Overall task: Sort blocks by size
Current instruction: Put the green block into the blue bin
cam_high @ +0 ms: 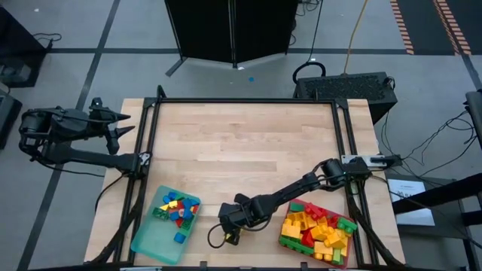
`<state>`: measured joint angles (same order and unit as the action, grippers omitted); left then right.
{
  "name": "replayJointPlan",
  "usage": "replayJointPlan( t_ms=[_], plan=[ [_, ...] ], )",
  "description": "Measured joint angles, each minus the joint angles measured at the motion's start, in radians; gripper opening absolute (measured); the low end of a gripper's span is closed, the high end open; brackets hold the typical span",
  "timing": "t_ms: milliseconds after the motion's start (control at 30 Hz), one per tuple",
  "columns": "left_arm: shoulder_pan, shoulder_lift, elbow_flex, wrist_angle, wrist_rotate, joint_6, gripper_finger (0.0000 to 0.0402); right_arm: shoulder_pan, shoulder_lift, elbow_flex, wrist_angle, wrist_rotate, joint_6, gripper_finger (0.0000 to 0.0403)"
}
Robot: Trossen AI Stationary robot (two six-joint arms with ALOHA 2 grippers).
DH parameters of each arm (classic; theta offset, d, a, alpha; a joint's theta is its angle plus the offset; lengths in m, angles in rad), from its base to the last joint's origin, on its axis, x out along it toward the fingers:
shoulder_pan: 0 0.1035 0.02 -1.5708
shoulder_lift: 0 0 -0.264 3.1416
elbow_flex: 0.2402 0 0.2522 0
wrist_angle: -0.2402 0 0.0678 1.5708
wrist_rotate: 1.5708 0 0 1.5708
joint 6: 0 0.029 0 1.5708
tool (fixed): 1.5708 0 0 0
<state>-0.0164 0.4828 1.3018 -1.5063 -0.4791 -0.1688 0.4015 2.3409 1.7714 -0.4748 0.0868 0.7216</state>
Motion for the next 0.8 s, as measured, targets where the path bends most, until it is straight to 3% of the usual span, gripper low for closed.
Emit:
replayJointPlan(
  t_ms=[100, 367, 533, 700, 800],
  plan=[
    [0.000, 0.000, 0.000, 0.000, 0.000, 0.000, 0.0187, -0.002, 0.000, 0.000, -0.009, -0.008, 0.000, 0.0118],
    [0.000, 0.000, 0.000, -0.001, 0.001, 0.001, 0.0187, -0.019, 0.009, 0.081, -0.087, -0.022, -0.064, 0.0118],
    [0.000, 0.000, 0.000, -0.001, 0.007, 0.001, 0.0187, -0.058, 0.008, 0.211, -0.156, -0.014, -0.174, 0.0118],
    [0.000, 0.000, 0.000, -0.001, 0.007, 0.001, 0.0187, -0.106, 0.006, 0.291, -0.140, -0.006, -0.310, 0.0118],
    [0.000, 0.000, 0.000, -0.001, 0.007, -0.001, 0.0187, -0.137, 0.006, 0.311, -0.027, -0.014, -0.394, 0.0118]
  ],
)
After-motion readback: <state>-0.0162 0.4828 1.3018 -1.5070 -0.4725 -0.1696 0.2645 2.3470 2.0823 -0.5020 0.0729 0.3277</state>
